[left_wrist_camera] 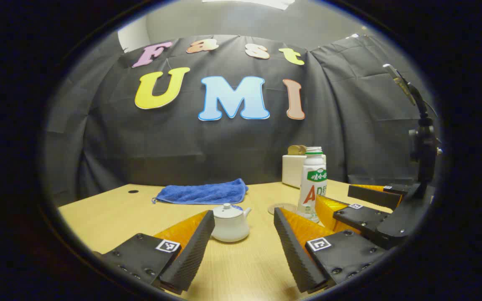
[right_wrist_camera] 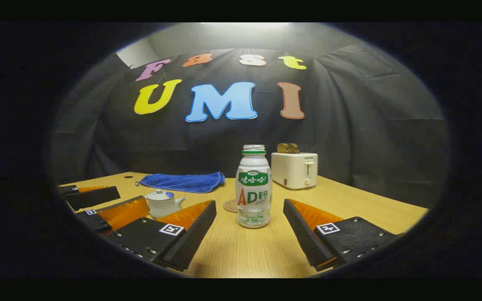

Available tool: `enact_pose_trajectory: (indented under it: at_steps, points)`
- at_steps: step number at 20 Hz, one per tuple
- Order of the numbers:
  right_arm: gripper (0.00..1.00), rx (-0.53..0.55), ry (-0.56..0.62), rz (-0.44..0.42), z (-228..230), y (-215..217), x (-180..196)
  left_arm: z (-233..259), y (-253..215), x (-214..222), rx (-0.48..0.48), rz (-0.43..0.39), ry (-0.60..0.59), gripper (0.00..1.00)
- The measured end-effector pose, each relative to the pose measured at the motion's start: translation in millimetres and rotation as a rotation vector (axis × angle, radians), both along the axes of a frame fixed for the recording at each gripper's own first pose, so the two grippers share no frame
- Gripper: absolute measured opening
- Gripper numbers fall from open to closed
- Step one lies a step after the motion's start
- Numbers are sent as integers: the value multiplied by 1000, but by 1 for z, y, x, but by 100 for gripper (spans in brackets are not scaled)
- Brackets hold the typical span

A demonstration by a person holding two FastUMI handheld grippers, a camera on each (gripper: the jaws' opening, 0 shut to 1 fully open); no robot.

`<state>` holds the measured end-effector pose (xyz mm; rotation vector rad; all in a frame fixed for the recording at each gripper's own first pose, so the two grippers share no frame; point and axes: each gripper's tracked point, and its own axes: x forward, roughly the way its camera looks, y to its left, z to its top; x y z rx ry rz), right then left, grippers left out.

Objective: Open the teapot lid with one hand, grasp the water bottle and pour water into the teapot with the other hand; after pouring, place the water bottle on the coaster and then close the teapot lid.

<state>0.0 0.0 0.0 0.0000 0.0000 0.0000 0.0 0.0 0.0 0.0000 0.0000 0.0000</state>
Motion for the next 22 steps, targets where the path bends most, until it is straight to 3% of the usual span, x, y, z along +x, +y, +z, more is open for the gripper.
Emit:
enact_pose_trajectory:
  at_steps: [3,8,15,17,19,21,22]
  points:
    - [99,29,26,43,-1,7,-3,4,2,6,38,21,19,89]
    - [99,-8,4,32,16,1,-3,18,7,9,46,27,-10,96]
    - [99,1,-60,27,59,-5,4,36,13,43,51,32,-15,93]
    - [99,-7,-67,20,62,-8,4,33,18,53,44,41,3,84]
    - [99,-3,-62,24,60,-8,5,32,22,64,25,41,12,89]
    - [99,2,-51,27,56,-8,6,30,27,77,53,54,25,80]
    - [99,4,-46,27,54,-9,6,26,31,82,70,60,35,84]
